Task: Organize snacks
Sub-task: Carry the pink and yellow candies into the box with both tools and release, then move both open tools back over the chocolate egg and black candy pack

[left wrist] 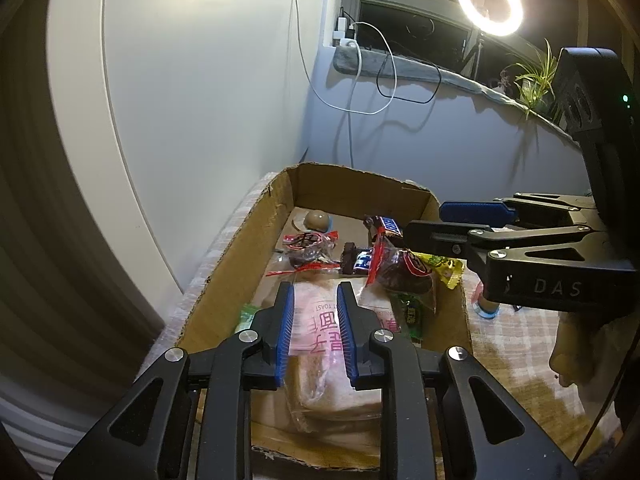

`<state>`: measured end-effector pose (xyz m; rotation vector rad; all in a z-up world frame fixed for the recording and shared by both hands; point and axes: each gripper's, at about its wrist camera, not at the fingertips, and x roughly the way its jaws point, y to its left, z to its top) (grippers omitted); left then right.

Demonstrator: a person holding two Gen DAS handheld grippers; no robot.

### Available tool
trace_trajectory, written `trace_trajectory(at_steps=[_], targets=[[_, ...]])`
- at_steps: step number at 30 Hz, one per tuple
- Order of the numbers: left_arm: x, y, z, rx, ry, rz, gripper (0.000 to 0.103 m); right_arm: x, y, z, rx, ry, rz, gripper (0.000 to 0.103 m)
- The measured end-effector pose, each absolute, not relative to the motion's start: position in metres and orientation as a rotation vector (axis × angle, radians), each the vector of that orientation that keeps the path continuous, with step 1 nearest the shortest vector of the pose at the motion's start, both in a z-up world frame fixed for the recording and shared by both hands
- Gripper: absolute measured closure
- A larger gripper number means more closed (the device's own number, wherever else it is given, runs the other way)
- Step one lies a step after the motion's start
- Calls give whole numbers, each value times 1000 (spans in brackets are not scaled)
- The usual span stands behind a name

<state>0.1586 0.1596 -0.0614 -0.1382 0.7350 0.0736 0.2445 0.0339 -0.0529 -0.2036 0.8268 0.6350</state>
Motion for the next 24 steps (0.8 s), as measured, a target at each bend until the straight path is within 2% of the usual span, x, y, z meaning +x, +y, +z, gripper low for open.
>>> trace_trajectory(at_steps=[2, 3, 5, 7, 10, 14, 24], targets=[[159, 159, -61, -135, 734, 72, 75, 244, 34, -53, -205, 826, 633, 46], [158, 159, -61, -134, 732, 71, 68, 244, 34, -52, -209, 823, 628, 42], [157, 158, -61, -132, 726, 70, 59, 244, 34, -51, -212, 814, 620, 25], [157, 158, -61, -130, 720, 73, 46, 243, 33, -50, -209, 808, 620, 17], [156, 158, -60, -127, 715, 71, 38, 243, 33, -49, -215, 805, 608, 7], [155, 156, -60, -117, 717, 77, 27, 243, 32, -49, -222, 807, 602, 6], [153, 154, -58, -124, 719, 82, 26, 238, 23, -44, -220, 799, 584, 5]])
